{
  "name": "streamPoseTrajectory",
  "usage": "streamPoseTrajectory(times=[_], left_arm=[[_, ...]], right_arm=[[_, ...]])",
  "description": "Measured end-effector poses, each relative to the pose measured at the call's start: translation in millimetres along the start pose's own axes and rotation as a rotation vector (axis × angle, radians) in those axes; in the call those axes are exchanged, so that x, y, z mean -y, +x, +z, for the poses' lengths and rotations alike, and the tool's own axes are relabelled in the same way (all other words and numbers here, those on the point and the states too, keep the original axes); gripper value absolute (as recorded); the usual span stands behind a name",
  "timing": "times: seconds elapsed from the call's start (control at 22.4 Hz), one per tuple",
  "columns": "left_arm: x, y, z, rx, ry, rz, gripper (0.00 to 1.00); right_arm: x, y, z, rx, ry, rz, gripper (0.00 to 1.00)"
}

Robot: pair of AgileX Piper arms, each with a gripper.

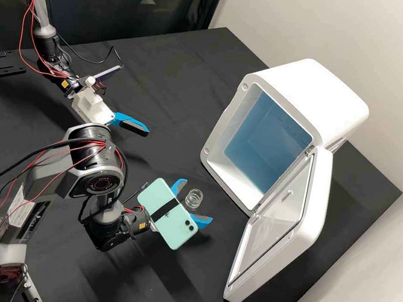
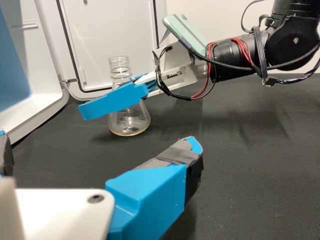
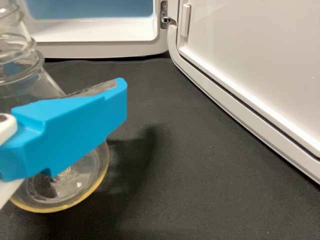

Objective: Place the flask in the incubator

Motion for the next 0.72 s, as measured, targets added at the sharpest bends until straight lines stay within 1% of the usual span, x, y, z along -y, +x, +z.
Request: streamPoseTrajectory(times=[0.13, 0.31, 0.45, 0.72], left_arm=[[0.0, 0.0, 0.0, 0.0, 0.0, 0.0, 1.0], [0.0, 0.0, 0.0, 0.0, 0.0, 0.0, 1.0], [-2.6, -0.6, 0.5, 0.001, 0.003, 0.008, 1.0], [-2.7, -0.7, 0.1, 0.0, 0.003, 0.008, 1.0]], right_arm=[[1.8, -1.8, 0.6, 0.007, 0.003, -0.004, 0.0], [3.1, -2.3, -0.5, 0.002, 0.004, -0.005, 0.0], [4.0, -1.9, 0.4, 0.0, 0.006, -0.004, 0.0], [4.1, -1.8, 0.5, -0.001, 0.007, -0.004, 0.0]])
